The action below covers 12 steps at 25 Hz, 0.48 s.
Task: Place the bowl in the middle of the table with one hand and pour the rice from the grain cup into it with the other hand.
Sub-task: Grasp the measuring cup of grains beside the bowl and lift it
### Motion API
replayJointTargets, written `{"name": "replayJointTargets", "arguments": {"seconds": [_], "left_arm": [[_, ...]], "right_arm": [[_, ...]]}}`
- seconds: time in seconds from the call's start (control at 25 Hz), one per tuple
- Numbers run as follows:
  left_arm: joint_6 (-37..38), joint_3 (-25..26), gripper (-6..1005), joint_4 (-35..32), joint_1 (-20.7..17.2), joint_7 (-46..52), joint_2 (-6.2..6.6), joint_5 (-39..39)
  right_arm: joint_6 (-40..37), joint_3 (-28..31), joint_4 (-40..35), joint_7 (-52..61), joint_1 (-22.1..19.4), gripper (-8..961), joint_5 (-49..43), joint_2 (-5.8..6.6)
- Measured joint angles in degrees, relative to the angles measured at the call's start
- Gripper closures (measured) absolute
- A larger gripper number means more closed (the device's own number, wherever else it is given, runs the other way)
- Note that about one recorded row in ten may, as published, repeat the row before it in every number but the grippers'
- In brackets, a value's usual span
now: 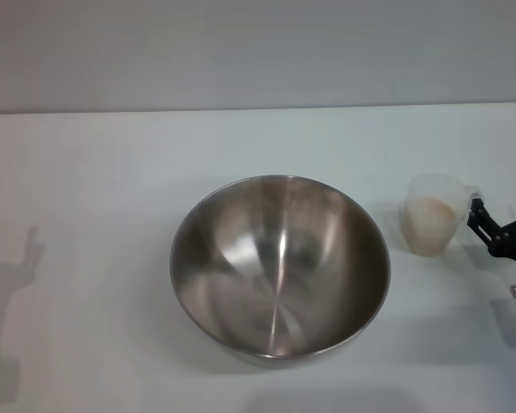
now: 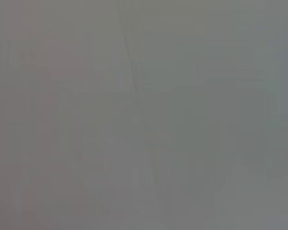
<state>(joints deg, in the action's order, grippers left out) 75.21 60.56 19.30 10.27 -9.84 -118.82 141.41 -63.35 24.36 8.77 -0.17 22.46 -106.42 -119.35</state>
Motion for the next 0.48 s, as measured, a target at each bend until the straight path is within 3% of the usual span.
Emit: {"name": "replayJointTargets", "arguments": {"seconds": [0.48], "left_arm": [[-0.99,-0.47,243,-0.06,0.01,0.00,-0.01,0.01]], "right_arm": [[3.08,0.52,-0.92,0.01,1.94,121,0.08,0.00]]}}
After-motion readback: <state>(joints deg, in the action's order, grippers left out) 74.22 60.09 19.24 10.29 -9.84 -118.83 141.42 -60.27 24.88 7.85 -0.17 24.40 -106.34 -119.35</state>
